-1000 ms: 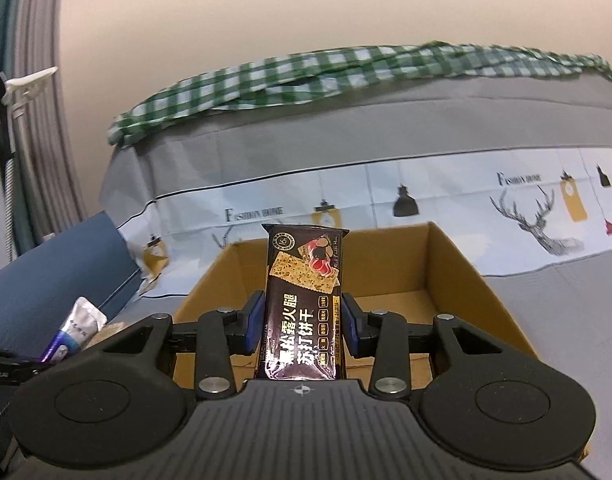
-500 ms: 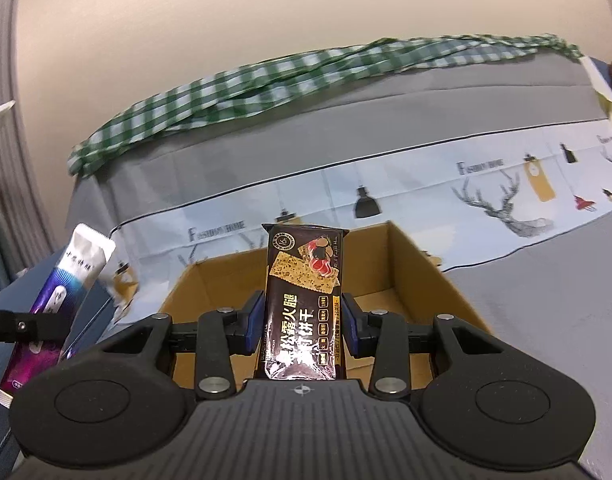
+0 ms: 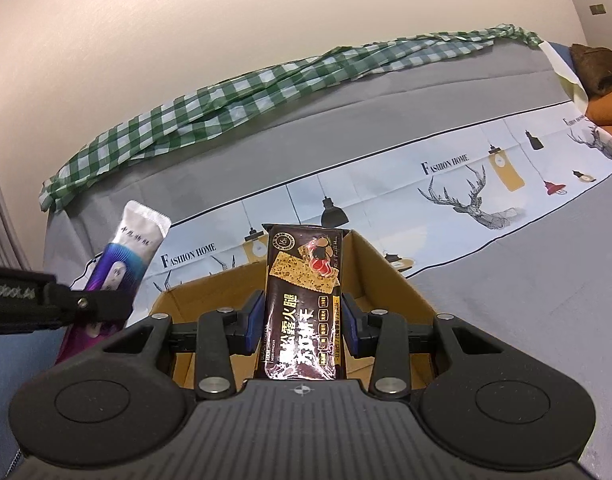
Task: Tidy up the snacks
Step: 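Lower both snacks into the cardboard box and open both grippers, then move both tools back over the snack pile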
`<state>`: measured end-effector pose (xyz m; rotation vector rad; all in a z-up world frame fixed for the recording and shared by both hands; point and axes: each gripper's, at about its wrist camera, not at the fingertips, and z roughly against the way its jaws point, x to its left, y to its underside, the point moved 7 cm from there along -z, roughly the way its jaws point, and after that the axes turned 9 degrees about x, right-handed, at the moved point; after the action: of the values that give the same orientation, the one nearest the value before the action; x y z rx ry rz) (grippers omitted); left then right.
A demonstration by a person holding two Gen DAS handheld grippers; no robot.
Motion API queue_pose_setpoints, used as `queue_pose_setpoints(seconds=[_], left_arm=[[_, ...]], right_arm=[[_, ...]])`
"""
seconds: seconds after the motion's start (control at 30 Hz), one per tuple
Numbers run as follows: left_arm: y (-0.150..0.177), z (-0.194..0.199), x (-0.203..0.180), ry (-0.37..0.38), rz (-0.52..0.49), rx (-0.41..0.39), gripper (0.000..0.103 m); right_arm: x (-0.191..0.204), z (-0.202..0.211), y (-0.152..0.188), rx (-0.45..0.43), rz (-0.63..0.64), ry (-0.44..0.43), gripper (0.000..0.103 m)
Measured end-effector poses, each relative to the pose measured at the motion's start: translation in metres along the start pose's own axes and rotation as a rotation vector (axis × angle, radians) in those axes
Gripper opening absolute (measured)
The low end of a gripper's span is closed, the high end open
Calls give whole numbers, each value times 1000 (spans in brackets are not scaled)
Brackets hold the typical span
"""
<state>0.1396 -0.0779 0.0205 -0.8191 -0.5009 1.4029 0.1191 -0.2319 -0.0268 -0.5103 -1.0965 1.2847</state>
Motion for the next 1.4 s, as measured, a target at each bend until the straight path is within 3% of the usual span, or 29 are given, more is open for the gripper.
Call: queue_pose_setpoints(seconds=[0.13,0.17,0.2,0.27,0.43,0.57,0.7,0.8,0.9,1.03,1.13,1.23,1.27,1.4], left_arm=[[-1,-4,-2,-1,1,5,15],[-1,-4,0,-3,6,5,36],[-1,-3,1,-5,14,2,59],[2,2,4,0,26,-32,66],[19,17,7,-17,-21,-98,66],[36,30,14,15,-27,-96,63],[53,40,28,67,-19,-55,41],[62,50,43,82,-28,-47,30],[73,58,62,71,-71,-36,30],[92,60,97,7,-146,2,30],[106,58,132,-42,-155,29,26],[124,50,165,-83,-105,62,22],[129,45,173,-94,-70,91,16],[127,44,190,-121,-5,90,15]], right_arm=[[1,-2,0,9,-5,-9,43],[2,-3,2,20,-6,-19,47],[3,-3,3,27,-5,-24,61],[4,1,0,0,2,-6,79],[1,3,1,0,-9,-8,79],[3,5,2,-2,-1,-17,79],[9,9,3,-3,34,-29,79],[12,12,5,1,45,-34,79],[14,15,6,6,51,-31,77],[21,18,10,13,72,-33,71],[28,19,13,20,95,-48,58],[39,21,17,35,113,-75,40],[43,21,19,40,119,-84,35],[62,20,26,57,144,-109,31]])
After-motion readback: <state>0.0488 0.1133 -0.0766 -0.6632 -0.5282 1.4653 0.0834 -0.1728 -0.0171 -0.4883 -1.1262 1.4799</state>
